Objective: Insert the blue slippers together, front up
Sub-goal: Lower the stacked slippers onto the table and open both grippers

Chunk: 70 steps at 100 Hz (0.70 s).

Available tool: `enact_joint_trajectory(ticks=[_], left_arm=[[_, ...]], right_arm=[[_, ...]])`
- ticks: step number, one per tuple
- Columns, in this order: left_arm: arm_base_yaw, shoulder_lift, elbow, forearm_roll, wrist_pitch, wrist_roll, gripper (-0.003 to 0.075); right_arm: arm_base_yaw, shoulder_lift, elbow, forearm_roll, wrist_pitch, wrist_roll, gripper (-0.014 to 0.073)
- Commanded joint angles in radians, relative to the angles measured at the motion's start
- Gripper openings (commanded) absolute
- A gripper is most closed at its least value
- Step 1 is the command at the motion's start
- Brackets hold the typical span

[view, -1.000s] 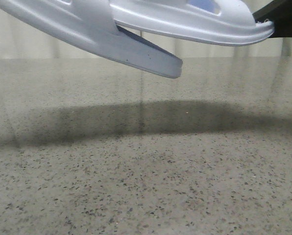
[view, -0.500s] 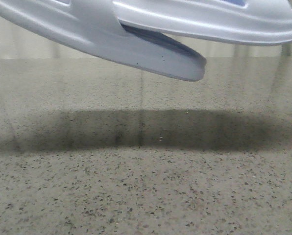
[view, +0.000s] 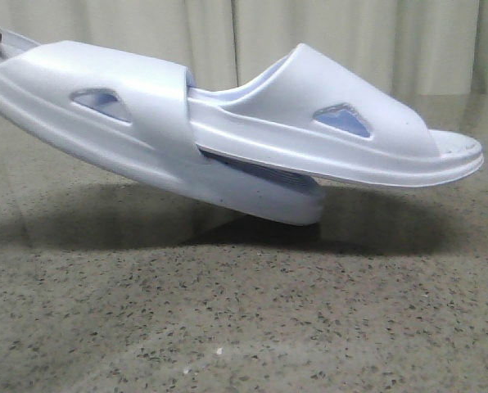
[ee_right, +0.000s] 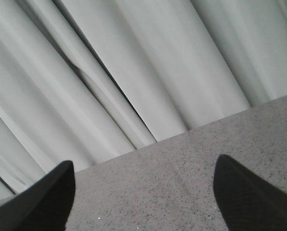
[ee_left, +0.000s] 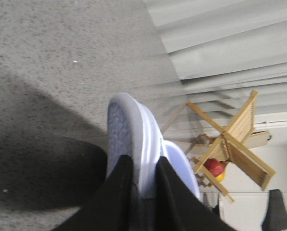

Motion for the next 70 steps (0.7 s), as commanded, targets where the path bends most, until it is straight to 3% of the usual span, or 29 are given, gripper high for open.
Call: enact_joint_trajectory(ticks=[1, 24, 31, 40, 57, 64, 70], left_arm=[[-0.005, 0.027, -0.030, -0.061, 0.040, 0.044, 0.0016], [-0.005, 0.074, -0.030, -0.053, 0.035, 0.130, 0.0020], [-0.005, 0.078, -0.030, -0.052, 0.035, 0.163, 0.0052], [-0.005, 0.078, -0.030, -0.052, 0.030, 0.182, 0.0165], [-0.005, 0.078, -0.030, -0.033, -0.019, 0.236, 0.0514], [-0.005, 0.078, -0.030, -0.033, -0.068, 0.265, 0.0590], [-0.005, 0.078, -0.030, -0.031, -0.116, 0.305, 0.0595]], right_arm=[[-0.001, -0.002, -0.029, -0.007, 0.007, -0.021, 0.0517], [-0.001, -0.002, -0.029, -0.007, 0.025, -0.021, 0.0517], [-0.001, -0.002, -0.029, -0.007, 0.027, -0.021, 0.0517], [-0.001, -0.002, -0.029, -0.007, 0.027, -0.021, 0.0517], [-0.001, -0.002, -0.029, -0.007, 0.027, -0.021, 0.0517], [-0.001, -0.002, -0.029, -0.007, 0.023, -0.021, 0.0517], [-0.001, -0.002, -0.029, -0.007, 0.014, -0.021, 0.0517]])
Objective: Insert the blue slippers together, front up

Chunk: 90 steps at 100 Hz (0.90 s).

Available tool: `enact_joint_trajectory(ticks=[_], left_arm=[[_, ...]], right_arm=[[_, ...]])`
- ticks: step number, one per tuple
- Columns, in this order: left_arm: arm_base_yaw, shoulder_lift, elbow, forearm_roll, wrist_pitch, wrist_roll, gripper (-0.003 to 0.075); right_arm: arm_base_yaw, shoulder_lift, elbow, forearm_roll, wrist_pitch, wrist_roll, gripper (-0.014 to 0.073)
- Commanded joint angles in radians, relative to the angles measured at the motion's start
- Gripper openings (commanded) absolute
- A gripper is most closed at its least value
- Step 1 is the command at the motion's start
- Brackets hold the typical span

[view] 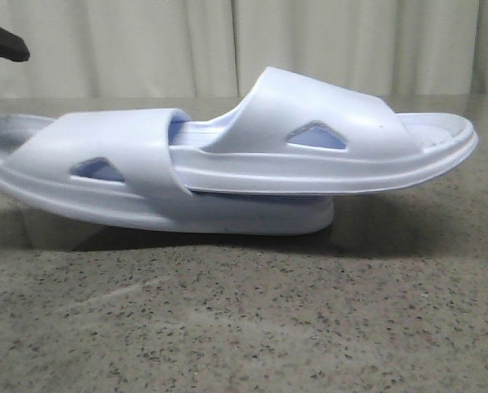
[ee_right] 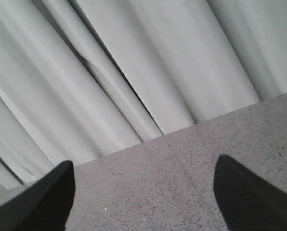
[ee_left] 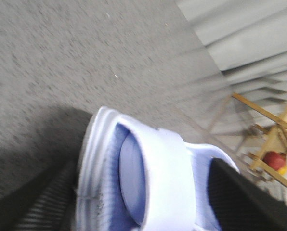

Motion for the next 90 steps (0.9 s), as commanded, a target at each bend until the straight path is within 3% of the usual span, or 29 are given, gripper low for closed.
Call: enact_joint_trajectory(ticks=[1, 16, 30, 42, 54, 90], left_arm=[[-0.005, -0.008, -0.030, -0.039, -0.038, 0.060, 0.0593], [-0.005, -0.008, -0.030, -0.038, -0.150, 0.164, 0.0592], [-0.005, -0.038, -0.030, -0.038, -0.257, 0.289, 0.0592], [-0.005, -0.119, -0.030, -0.038, -0.318, 0.407, 0.0592], [-0.005, -0.237, -0.030, -0.038, -0.336, 0.508, 0.0592], [-0.005, -0.526, -0.030, 0.104, -0.390, 0.544, 0.0592]], right_arm=[[-0.001, -0.002, -0.029, -0.007, -0.023, -0.019, 0.0517], [-0.001, -0.002, -0.029, -0.040, -0.095, -0.021, 0.0517], [-0.001, -0.002, -0.029, -0.155, -0.146, -0.021, 0.0517], [-0.001, -0.002, -0.024, -0.260, -0.158, -0.040, 0.0517], [-0.001, -0.002, -0.001, -0.271, -0.200, -0.051, 0.0517], [-0.001, -0.111, 0.082, -0.283, -0.237, -0.158, 0.0517]])
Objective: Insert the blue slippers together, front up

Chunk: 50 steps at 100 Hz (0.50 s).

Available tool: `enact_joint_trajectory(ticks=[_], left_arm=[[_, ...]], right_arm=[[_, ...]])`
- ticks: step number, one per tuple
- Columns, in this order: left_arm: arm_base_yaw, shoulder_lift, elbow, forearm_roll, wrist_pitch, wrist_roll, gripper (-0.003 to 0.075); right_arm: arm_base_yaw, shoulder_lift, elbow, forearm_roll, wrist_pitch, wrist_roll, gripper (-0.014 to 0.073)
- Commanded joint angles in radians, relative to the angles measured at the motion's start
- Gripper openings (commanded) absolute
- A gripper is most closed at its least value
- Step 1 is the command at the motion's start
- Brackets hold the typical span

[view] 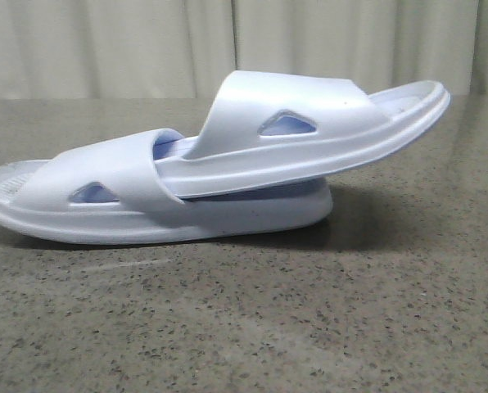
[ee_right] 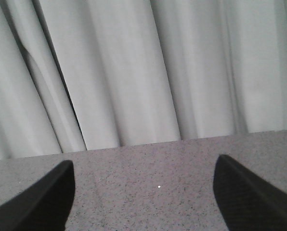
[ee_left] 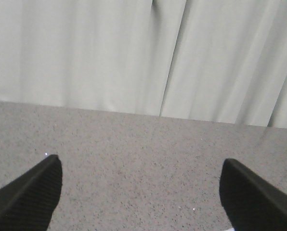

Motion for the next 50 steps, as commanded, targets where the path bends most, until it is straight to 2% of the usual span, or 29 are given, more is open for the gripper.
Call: enact_joint_trajectory(ticks=[1, 18, 50], left_arm=[[-0.005, -0.047, -0.030, 0.031, 0.002, 0.004, 0.0592], [-0.005, -0.116, -0.006, 0.072, 0.002, 0.004, 0.0592], [-0.005, -0.134, 0.132, 0.072, 0.000, 0.004, 0.0592]], right_arm=[[-0.001, -0.053, -0.005, -0.023, -0.031, -0.053, 0.0517], [-0.001, -0.176, 0.055, -0.024, -0.013, -0.096, 0.0517], [-0.001, -0.304, 0.167, -0.030, 0.008, -0.096, 0.0516]])
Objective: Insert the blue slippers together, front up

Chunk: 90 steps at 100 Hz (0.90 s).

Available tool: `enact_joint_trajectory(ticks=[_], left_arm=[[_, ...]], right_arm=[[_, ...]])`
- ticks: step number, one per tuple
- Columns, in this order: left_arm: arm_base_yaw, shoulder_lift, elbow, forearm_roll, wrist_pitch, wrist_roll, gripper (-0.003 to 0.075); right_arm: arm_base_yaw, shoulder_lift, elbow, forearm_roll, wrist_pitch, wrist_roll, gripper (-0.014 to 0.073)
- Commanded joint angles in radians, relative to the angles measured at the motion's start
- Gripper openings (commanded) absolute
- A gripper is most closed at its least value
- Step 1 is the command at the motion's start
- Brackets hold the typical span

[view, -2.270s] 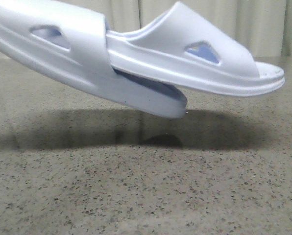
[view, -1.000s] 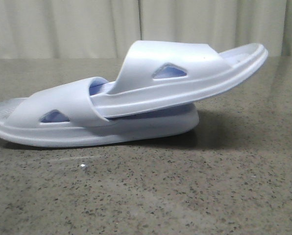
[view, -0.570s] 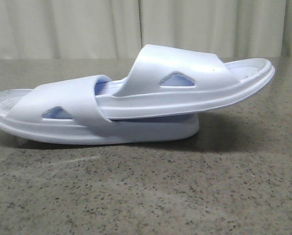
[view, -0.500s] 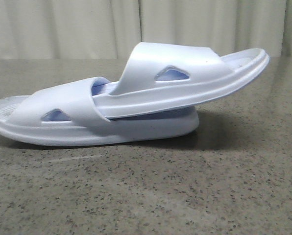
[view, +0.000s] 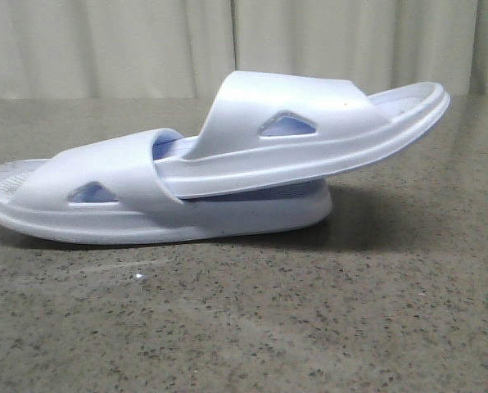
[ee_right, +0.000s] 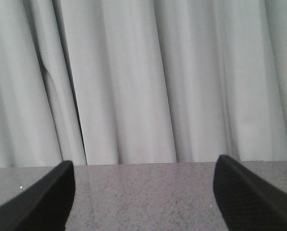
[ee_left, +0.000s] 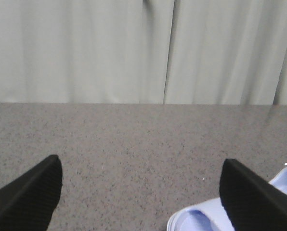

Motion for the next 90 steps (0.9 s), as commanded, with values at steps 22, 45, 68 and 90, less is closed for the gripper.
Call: enact_joint_trajectory(ticks=[22, 45, 68, 90], left_arm=[[-0.005, 0.004, 0.007, -0.015, 0.000, 0.004, 0.0578], [-0.005, 0.004, 0.007, -0.015, 0.000, 0.004, 0.0351], [-0.005, 0.004, 0.007, -0.021, 0.000, 0.004, 0.0018], [-0.005, 0.004, 0.007, -0.024, 0.001, 0.004, 0.0016]], right_arm=[[-0.001, -0.001, 0.064, -0.020, -0.035, -0.017, 0.0494], [-0.001, -0.001, 0.066, -0.020, -0.049, -0.017, 0.0184], [-0.001, -0.001, 0.066, -0.007, -0.049, -0.017, -0.0106], [-0.001, -0.001, 0.066, 0.003, -0.049, -0.017, -0.0107]])
